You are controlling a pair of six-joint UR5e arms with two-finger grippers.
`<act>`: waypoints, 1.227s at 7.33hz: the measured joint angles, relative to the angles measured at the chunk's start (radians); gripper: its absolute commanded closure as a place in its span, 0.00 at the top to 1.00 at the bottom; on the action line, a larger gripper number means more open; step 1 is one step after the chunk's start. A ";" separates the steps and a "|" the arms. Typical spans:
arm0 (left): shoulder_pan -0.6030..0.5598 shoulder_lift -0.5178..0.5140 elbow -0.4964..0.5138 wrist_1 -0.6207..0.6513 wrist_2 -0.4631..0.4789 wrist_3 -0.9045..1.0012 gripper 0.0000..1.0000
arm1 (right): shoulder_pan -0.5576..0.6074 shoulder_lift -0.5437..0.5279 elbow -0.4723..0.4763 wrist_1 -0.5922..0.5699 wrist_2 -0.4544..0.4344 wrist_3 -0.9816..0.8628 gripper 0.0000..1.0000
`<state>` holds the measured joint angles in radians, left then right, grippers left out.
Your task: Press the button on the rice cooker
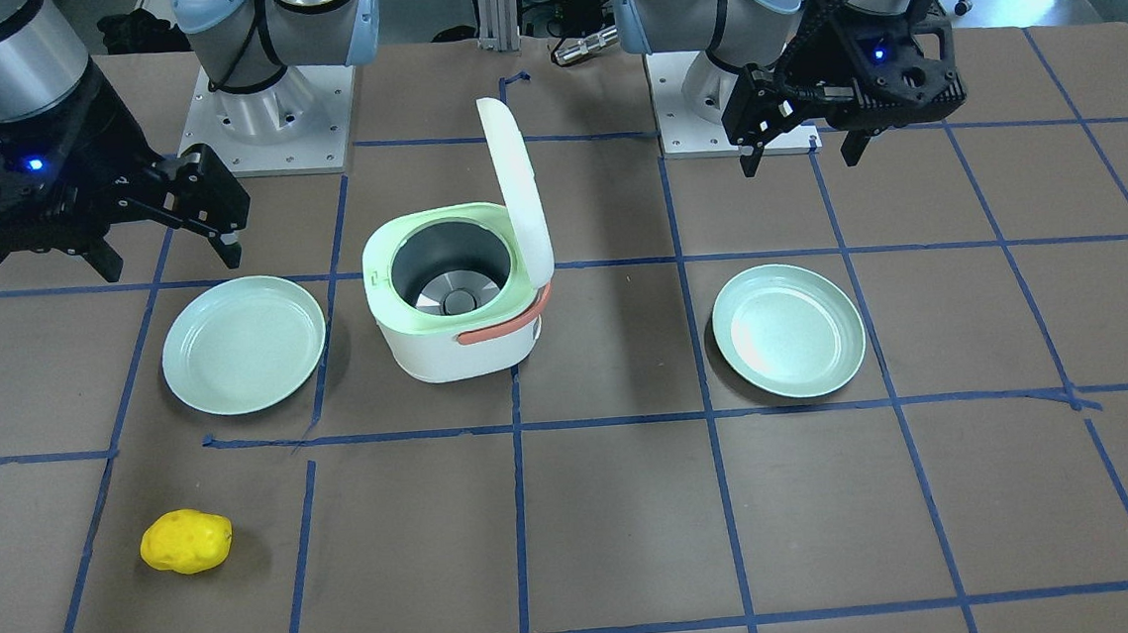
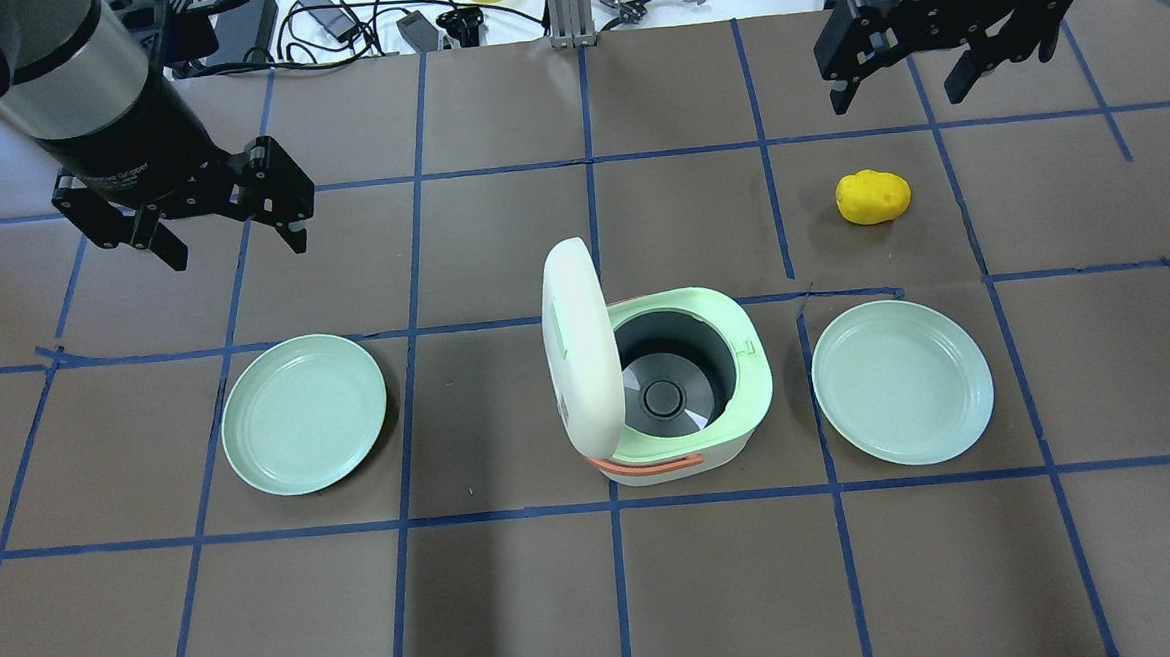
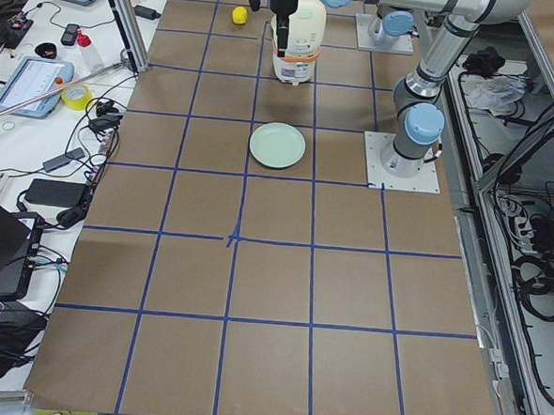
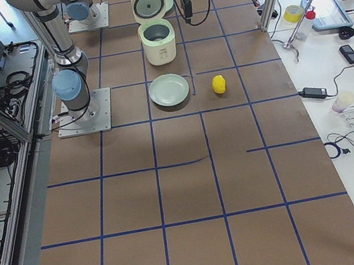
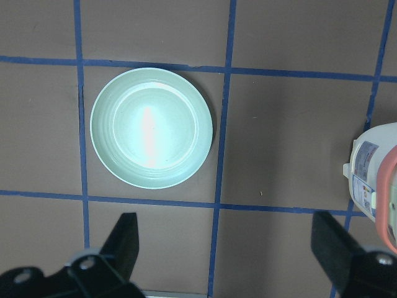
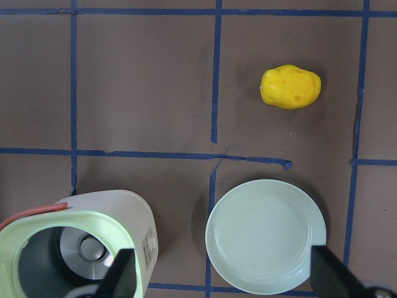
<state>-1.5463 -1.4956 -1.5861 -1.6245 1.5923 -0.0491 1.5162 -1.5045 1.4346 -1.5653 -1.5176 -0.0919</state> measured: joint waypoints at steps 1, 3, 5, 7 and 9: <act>0.000 0.000 0.000 0.000 0.000 0.000 1.00 | -0.002 -0.001 0.002 -0.028 -0.003 0.006 1.00; 0.000 0.000 0.000 0.000 0.000 -0.001 1.00 | -0.002 -0.002 0.010 -0.107 -0.020 0.099 1.00; 0.000 0.000 0.000 0.000 0.000 0.000 1.00 | -0.002 -0.006 0.011 -0.110 -0.066 0.137 1.00; 0.000 0.000 0.000 0.000 0.000 -0.001 1.00 | -0.001 -0.008 0.012 -0.103 -0.078 0.147 1.00; 0.000 0.000 0.000 0.000 0.000 -0.001 1.00 | -0.001 -0.008 0.012 -0.099 -0.080 0.149 1.00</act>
<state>-1.5463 -1.4956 -1.5859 -1.6245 1.5923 -0.0496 1.5155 -1.5128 1.4465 -1.6642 -1.5977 0.0566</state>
